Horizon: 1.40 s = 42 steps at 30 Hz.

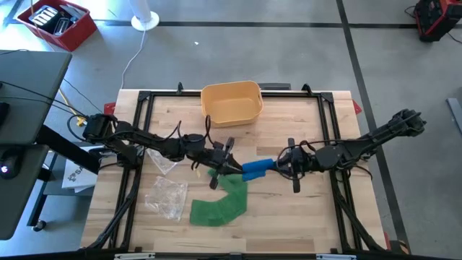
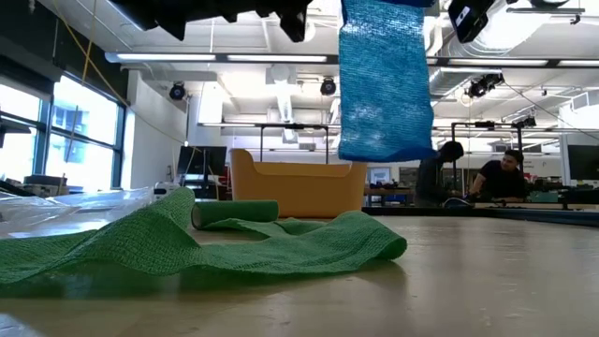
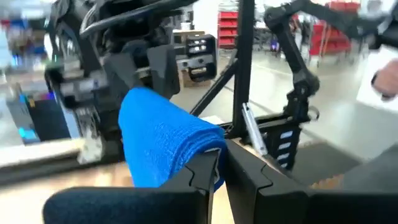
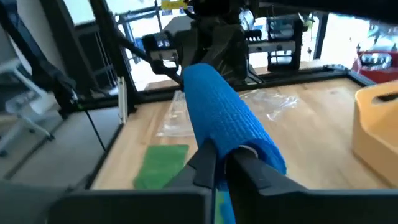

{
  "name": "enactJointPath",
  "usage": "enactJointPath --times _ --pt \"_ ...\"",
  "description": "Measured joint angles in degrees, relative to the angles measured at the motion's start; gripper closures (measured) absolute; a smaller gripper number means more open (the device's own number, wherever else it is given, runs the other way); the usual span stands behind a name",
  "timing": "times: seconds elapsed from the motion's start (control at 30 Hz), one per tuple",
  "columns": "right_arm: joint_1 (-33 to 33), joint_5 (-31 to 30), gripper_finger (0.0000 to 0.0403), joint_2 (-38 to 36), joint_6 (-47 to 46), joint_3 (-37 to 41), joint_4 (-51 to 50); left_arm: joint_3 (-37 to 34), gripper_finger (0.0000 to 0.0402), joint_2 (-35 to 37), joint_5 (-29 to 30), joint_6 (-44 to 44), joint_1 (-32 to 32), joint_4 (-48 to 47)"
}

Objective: Roll bandage
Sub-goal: Roll the blue bandage

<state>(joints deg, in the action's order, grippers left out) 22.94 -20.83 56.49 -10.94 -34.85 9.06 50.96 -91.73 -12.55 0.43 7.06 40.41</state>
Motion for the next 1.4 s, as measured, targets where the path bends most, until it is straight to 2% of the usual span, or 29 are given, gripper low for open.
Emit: enactJointPath --times 0.17,0.3,0.47,0.63,0.8,0.97,1.23,1.4 --pt "0.25 -1.44 0.0382 0.02 8.43 0.00 -0.17 0.00 0.0341 0.03 -3.02 -18.46 -2.21 -0.36" --pt "0.51 -1.11 0.0396 0.04 22.02 0.00 -0.67 0.00 0.0312 0.03 -5.82 -30.92 -4.11 -0.41" --pt "2.26 -1.20 0.0395 0.19 41.17 0.00 -1.57 0.20 0.0293 -0.03 -4.31 -35.93 -5.26 -0.21" --pt "3.53 -1.15 0.0386 0.19 49.24 0.00 -1.50 0.23 0.0304 -0.06 -2.82 -36.74 -5.30 -0.20" --pt "4.55 -0.73 0.0385 0.19 49.77 0.00 -1.34 0.26 0.0351 -0.41 -2.93 -35.68 -4.96 -0.24" --pt "5.29 -0.64 0.0384 0.19 46.47 0.00 -1.22 0.26 0.0393 -0.41 -3.70 -32.98 -4.37 -0.16" --pt "4.81 -0.18 0.0376 0.17 29.31 0.00 -1.16 0.24 0.0393 -0.41 -3.66 -27.69 -4.25 -0.25" --pt "4.81 -0.21 0.0327 0.13 17.15 0.00 -1.10 0.20 0.0394 -0.30 -3.52 -19.70 -4.04 -0.43"
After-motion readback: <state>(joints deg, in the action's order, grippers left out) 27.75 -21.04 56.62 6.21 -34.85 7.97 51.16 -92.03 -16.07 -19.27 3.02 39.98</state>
